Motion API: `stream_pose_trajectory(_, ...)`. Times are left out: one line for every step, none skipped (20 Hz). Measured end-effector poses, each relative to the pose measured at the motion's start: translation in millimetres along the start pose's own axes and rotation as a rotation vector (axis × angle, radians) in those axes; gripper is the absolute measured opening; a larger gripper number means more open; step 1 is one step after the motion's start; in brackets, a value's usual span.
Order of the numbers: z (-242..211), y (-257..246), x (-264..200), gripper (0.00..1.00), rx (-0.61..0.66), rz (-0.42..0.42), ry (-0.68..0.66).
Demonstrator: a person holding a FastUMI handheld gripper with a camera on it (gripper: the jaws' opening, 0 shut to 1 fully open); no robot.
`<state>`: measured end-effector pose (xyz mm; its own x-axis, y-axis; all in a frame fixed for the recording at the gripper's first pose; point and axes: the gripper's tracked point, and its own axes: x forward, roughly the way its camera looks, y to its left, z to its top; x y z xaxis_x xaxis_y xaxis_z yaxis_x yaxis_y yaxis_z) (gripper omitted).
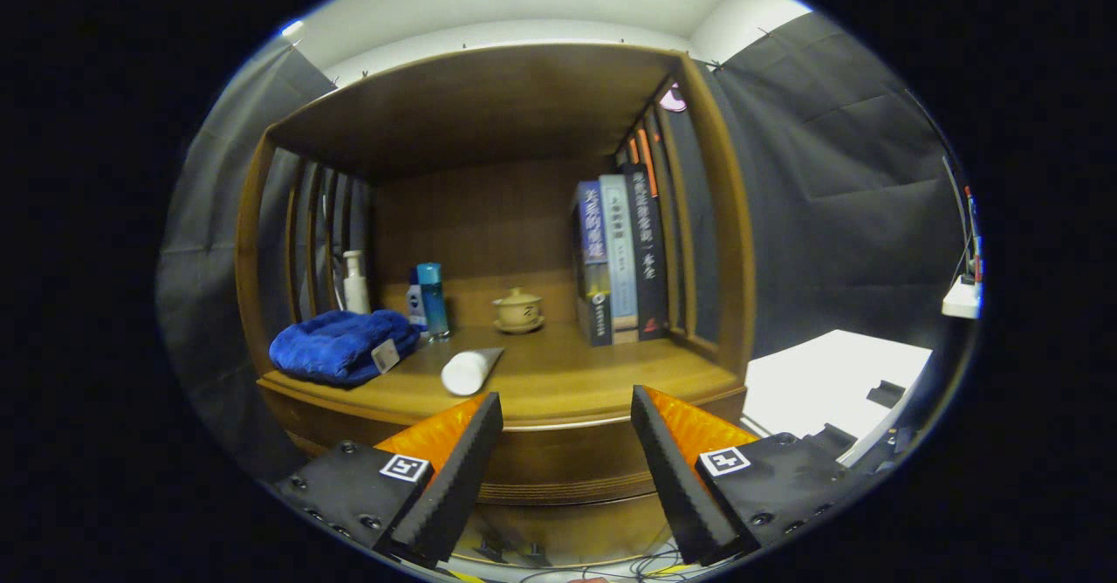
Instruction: Pull open the drawer, take out the items inside it, and place them on the countertop above the cabinet.
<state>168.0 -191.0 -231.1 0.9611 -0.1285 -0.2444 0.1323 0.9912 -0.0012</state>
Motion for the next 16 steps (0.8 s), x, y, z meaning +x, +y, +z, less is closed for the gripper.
stream_pose_trajectory(14.1,-9.9,-2.6,0.98,0.001,-0.014,-0.017)
stream_pose_trajectory(29.6,-19.5,-6.0,0.97,0.003,-0.028,-0.035)
stream_pose_trajectory(42.3,-26.2,-10.3,0.97,0.006,-0.039,-0.051)
stream_pose_trajectory(54.5,-31.8,-14.0,0.97,0.007,-0.045,-0.068)
stream_pose_trajectory(65.5,-36.4,-18.8,0.97,0.003,-0.052,-0.082)
stream_pose_trajectory(75.3,-40.8,-22.1,0.97,-0.003,-0.059,-0.093)
stream_pose_trajectory(83.0,-43.1,-28.3,0.97,-0.011,-0.059,-0.100)
stream_pose_trajectory(91.2,-46.2,-32.6,0.97,-0.022,-0.063,-0.111)
stream_pose_trajectory(96.4,-51.3,-37.2,0.97,-0.032,-0.073,-0.111)
stream_pose_trajectory(99.1,-53.8,-41.2,0.97,-0.035,-0.075,-0.103)
stream_pose_trajectory(103.0,-57.9,-37.9,0.97,-0.032,-0.072,-0.090)
stream_pose_trajectory(104.7,-59.8,-40.7,0.97,-0.024,-0.066,-0.079)
stream_pose_trajectory(105.8,-62.4,-44.0,0.97,-0.014,-0.064,-0.067)
stream_pose_trajectory(107.2,-65.1,-47.6,0.97,-0.011,-0.067,-0.058)
stream_pose_trajectory(110.1,-70.0,-48.7,0.97,-0.019,-0.076,-0.057)
stream_pose_trajectory(112.2,-71.9,-51.3,0.97,-0.029,-0.080,-0.057)
